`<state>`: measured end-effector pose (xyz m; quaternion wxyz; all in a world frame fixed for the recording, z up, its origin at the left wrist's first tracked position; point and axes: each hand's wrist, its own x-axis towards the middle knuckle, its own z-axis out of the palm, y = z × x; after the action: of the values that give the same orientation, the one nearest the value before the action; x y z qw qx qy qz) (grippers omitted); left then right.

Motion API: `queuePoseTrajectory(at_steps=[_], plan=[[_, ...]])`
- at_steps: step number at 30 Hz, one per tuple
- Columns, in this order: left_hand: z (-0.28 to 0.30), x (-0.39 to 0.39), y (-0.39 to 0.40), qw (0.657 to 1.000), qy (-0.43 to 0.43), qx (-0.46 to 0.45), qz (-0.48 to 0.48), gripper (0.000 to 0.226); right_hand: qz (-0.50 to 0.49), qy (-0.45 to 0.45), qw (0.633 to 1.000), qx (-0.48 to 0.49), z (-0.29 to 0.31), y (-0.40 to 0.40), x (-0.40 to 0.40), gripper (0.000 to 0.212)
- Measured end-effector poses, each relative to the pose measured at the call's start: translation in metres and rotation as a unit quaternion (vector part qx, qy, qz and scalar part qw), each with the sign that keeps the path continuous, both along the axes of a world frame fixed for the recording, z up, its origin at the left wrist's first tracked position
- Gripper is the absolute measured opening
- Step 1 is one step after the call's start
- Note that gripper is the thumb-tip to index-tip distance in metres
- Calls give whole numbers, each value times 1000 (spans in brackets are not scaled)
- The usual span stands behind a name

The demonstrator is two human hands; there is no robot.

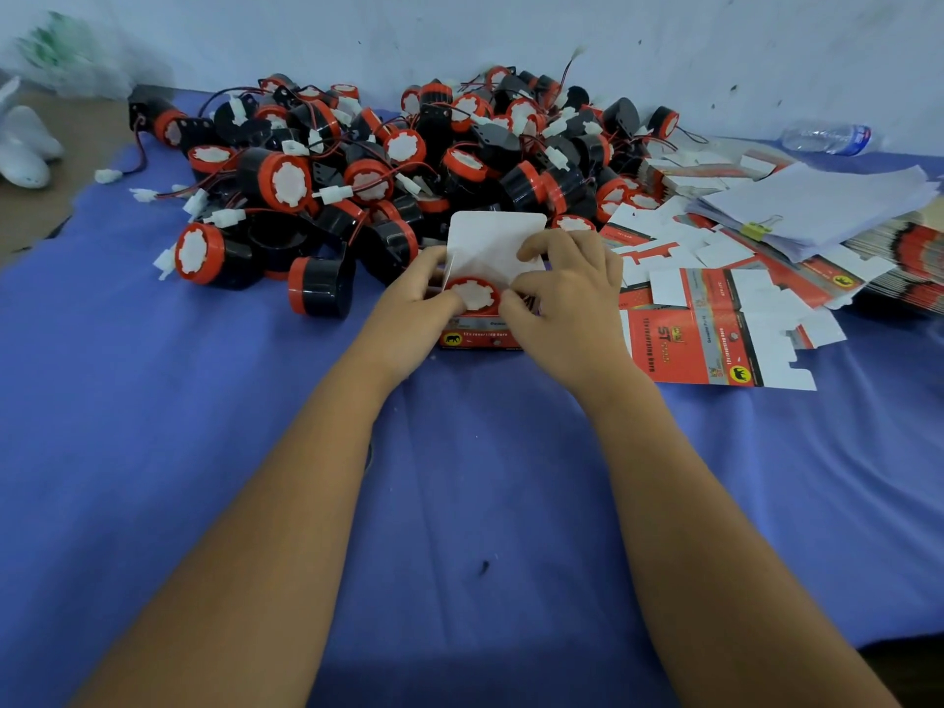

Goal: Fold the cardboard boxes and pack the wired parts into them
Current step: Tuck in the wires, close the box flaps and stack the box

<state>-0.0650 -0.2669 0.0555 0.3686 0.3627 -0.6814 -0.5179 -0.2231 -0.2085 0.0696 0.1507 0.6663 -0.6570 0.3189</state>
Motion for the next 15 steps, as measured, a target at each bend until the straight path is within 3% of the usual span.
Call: queuePoseTrajectory(at_steps=[2,4,7,10,11,15], plan=[[2,0,2,1000,4,1,2,42,8,-71,997,-11,0,-1,2,17],[3,-1,4,1000,6,2,6,44,29,-176,983,-45,2,-1,6,36],[0,-1,2,1000,-8,-11,14,38,8,-377,926,-19,5,-2,13,50],[-2,-1,0,999,-20,-24,23,44,-17,-514,857,28,2,-6,20,37],[-2,-1,0,999,-22,-29,23,45,-13,-518,855,22,1,-7,21,31],[0,-1,4,999,-23,-35,32,46,16,-431,902,2,-2,-6,19,20]])
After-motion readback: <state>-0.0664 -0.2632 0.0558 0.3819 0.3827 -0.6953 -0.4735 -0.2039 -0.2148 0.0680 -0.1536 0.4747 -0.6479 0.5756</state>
